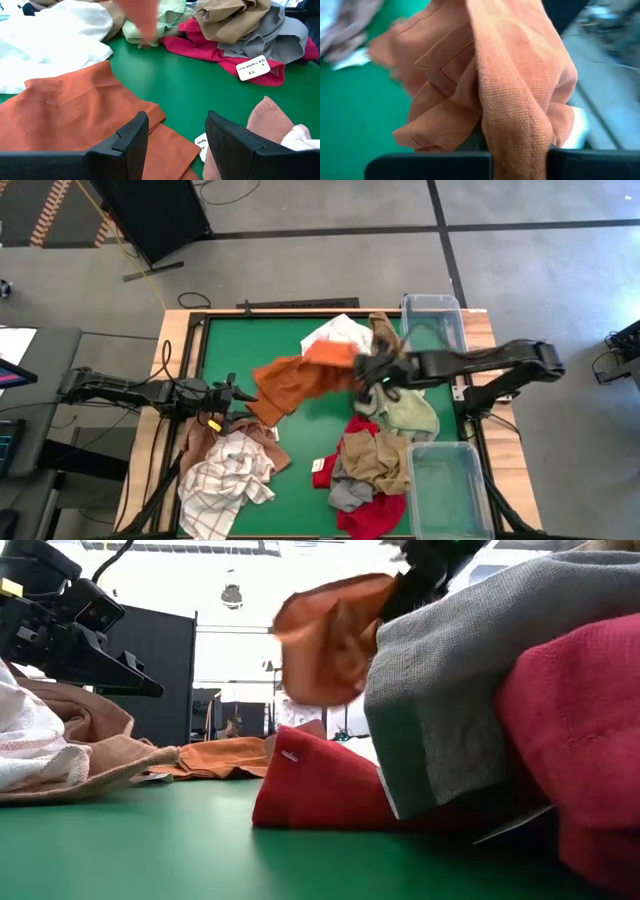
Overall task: Sort towels by color in basket
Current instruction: Put the right orange towel into the top transparent bin
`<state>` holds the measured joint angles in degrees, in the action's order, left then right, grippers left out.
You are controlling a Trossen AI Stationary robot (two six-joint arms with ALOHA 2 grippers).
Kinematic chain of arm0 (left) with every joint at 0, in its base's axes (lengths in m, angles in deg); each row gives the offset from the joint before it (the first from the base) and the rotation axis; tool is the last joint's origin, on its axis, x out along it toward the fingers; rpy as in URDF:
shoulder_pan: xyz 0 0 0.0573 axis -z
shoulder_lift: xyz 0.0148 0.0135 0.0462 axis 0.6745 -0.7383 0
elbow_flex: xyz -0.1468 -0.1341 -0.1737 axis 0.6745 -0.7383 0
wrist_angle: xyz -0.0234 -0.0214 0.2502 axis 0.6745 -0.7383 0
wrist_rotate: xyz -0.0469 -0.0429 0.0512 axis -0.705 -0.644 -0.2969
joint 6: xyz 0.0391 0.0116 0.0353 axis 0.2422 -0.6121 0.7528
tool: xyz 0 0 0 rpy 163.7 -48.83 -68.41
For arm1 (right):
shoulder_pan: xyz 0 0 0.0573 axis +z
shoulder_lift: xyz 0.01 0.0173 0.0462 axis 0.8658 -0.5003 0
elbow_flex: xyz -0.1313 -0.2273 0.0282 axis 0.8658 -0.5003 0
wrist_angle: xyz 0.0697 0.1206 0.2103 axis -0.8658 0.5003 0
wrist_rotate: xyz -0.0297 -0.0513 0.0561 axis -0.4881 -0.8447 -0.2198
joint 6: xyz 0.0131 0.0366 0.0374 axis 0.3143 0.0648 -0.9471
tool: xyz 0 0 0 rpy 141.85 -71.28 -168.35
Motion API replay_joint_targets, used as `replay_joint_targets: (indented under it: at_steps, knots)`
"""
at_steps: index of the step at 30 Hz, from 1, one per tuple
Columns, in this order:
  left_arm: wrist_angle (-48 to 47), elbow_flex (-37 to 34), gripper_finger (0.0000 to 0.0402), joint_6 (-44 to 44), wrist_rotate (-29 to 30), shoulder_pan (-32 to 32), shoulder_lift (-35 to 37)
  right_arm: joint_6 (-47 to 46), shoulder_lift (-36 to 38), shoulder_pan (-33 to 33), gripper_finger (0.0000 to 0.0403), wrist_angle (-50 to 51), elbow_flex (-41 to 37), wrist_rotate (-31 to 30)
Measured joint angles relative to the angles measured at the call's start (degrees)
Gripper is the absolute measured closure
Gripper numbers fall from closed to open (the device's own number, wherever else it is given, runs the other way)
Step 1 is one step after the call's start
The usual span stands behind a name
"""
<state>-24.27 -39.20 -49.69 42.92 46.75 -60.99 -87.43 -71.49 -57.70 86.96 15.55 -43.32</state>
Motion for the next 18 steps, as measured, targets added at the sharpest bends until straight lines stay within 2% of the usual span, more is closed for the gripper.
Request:
replay_joint_targets:
  at_steps: [6, 11, 18]
  knots:
    - [-0.01, 0.0, 0.0217, 0.0, 0.0, 0.01, 0.0, -2.81, 10.07, -2.6, 0.0367, 7.91, 0.04, -9.34]
    - [-0.02, 0.0, 0.0217, 0.0, 0.0, 0.0, 0.0, -7.22, 15.53, -8.26, 0.0367, 17.1, 0.04, -14.64]
    - [-0.02, 0.0, 0.0217, 0.0, 0.0, 0.0, 0.0, -11.44, 17.99, -20.09, 0.0365, 26.79, 0.04, -16.25]
